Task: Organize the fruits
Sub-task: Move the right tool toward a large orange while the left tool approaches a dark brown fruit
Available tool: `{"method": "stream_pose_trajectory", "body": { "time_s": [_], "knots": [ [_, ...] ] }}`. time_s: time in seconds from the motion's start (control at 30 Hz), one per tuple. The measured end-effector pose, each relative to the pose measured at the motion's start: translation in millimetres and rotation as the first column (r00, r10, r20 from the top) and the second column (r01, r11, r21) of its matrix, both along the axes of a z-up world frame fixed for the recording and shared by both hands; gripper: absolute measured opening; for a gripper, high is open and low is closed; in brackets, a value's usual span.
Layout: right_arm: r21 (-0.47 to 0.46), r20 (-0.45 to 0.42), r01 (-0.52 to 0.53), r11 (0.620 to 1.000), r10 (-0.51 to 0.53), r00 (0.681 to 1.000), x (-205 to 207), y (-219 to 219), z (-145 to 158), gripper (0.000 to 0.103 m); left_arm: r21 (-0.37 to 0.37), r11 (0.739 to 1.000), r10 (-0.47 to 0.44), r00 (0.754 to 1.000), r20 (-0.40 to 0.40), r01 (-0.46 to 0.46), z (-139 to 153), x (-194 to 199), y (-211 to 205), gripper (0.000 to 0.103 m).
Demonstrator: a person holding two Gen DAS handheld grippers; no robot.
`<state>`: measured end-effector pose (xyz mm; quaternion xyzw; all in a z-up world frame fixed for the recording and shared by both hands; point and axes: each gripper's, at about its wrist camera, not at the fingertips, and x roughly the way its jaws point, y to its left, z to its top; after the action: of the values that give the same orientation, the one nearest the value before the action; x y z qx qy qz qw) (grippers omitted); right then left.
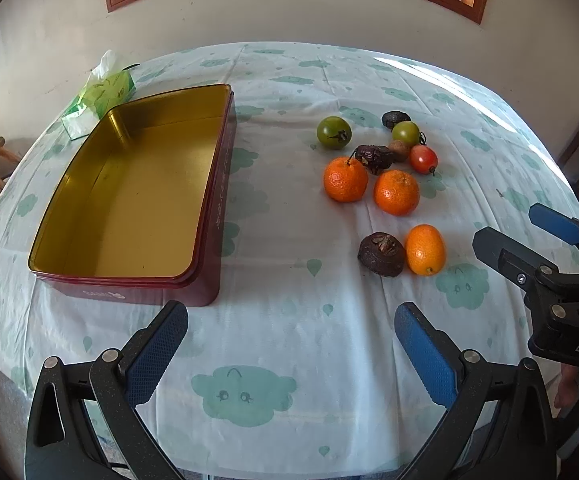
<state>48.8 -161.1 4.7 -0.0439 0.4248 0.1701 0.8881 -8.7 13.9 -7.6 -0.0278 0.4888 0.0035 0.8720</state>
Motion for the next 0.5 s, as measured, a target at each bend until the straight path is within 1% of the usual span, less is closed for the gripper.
{"method": "stream_pose_trajectory", "body": {
  "time_s": [0.27,0.43,0.5],
  "knots": [
    [0.004,0.004,-0.022,1.0,0.022,1.0,-2.6,4.6,0.0,0.102,0.012,1.0,-0.006,1.0,-0.013,0.006,-3.1,-3.5,-2.3,0.102],
    [0.003,0.004,-0.023,1.0,0.023,1.0,-3.7,6.3,-1.4,0.102,0.01,1.0,-0.005,0.999,-0.035,0.006,-5.5,-2.3,-1.7,0.102],
    [0.006,0.002,-0.025,1.0,0.025,1.0,-4.3,6.5,-2.4,0.102,0.005,1.0,-0.006,0.999,-0.032,0.006,-5.1,-2.6,-0.2,0.102]
  ]
}}
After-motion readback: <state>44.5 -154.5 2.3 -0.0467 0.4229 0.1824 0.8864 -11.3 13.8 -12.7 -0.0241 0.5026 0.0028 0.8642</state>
